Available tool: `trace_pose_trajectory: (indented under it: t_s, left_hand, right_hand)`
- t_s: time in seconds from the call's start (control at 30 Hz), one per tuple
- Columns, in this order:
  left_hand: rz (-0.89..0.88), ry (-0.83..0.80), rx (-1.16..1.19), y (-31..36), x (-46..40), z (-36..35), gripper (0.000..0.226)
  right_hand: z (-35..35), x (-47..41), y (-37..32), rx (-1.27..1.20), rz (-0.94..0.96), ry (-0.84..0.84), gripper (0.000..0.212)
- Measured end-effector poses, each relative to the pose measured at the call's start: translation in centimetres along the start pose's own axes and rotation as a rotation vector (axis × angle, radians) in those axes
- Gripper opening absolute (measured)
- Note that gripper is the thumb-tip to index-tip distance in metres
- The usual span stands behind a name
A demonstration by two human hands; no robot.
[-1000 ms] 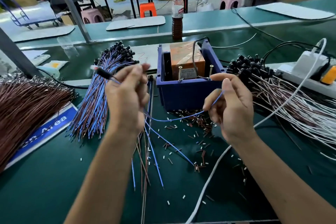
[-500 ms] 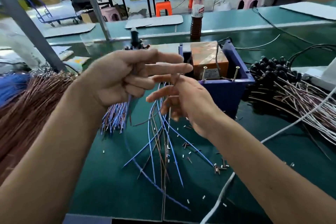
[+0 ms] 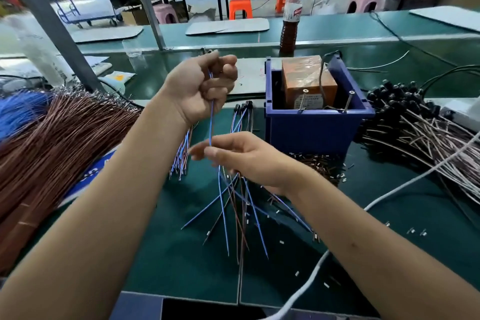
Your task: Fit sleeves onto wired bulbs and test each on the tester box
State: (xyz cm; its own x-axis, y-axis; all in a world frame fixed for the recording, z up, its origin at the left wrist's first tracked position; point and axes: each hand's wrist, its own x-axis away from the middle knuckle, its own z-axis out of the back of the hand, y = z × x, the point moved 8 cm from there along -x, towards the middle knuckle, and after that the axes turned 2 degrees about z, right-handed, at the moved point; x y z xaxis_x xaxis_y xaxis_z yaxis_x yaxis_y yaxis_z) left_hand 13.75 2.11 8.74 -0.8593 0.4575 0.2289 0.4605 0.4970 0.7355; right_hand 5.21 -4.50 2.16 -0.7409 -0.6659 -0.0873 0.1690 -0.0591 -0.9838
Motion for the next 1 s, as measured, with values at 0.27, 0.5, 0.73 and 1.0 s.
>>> trace_pose_trajectory:
  t_s: [0.27,0.5,0.73,1.0]
  left_hand:
    - [-0.031,0.387,-0.314,1.7,-4.6,1.7,0.048]
    - [-0.045,0.640,-1.217,-0.8,-8.6,4.3,0.044]
    - [-0.252,0.745,-1.543,-1.2,-9.1,6.9,0.044]
    - [-0.491,1.142,-1.719,3.8,-4.2,10.3,0.024]
  right_hand:
    - [-6.4,1.5,-1.1,-0.321,-0.122,-0.130,0.034]
    - [-2.1,1.7,0.1,0.555,-0.230,0.075,0.046]
    - [-0.9,1.7,0.3,1.163,-0.219,0.190,0.052]
    - [0.1,-1.8,-2.0,1.048,-0.098,0.421,0.043]
